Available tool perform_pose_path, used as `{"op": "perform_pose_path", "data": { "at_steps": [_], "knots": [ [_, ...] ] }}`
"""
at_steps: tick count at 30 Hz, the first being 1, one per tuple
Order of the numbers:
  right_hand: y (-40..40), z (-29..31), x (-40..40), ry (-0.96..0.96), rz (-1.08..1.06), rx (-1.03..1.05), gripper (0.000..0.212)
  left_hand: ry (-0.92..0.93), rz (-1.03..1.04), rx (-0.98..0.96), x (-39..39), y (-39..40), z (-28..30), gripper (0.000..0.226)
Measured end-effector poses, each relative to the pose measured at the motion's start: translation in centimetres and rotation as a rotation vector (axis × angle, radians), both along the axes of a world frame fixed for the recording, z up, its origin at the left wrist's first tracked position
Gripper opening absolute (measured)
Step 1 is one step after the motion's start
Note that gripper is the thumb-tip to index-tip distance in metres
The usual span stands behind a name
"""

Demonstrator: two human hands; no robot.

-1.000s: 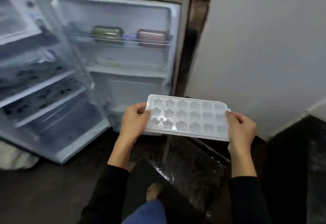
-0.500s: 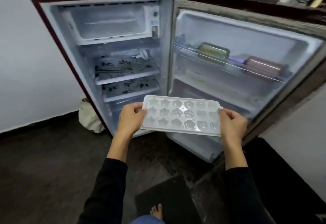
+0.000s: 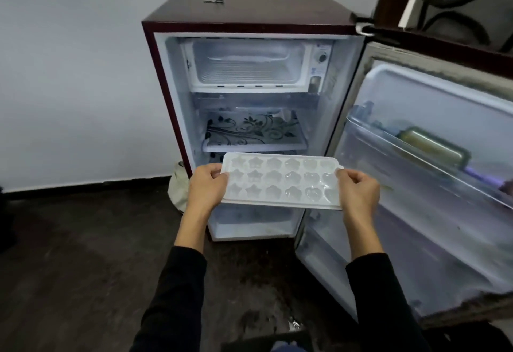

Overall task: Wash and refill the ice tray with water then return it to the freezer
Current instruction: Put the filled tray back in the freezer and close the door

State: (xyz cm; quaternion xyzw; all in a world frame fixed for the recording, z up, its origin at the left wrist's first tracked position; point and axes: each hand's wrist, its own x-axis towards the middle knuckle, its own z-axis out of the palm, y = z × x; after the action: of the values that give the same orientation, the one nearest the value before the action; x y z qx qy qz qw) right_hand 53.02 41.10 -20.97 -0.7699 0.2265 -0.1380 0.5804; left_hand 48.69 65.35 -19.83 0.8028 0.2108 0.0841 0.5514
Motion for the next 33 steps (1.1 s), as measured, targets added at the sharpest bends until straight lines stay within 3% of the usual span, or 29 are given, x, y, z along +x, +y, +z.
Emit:
{"op": "perform_pose_path", "data": {
  "at_steps": [12,17,25,33],
  "knots": [
    [3.4,2.4,9.6,-0.076,0.254,-0.192,0.021,-0.030,0.215,0.121,6.9,2.8,1.2,0.022],
    [4.5,2.9,13.6,-0.111,0.283,-0.218,0.025,-0.029,0.261,0.205,11.1,4.0,1.8,0.043],
    [7.6,4.4,22.4,-0.140,0.296,-0.328,0.033,-0.055,0.186,0.355,20.2,7.2,2.9,0.026],
    [11.7,4.6,32.3,-0.060,0.316,-0.414,0.025,0.017,0.159,0.567,30.3,9.9,3.8,0.015]
  ]
}}
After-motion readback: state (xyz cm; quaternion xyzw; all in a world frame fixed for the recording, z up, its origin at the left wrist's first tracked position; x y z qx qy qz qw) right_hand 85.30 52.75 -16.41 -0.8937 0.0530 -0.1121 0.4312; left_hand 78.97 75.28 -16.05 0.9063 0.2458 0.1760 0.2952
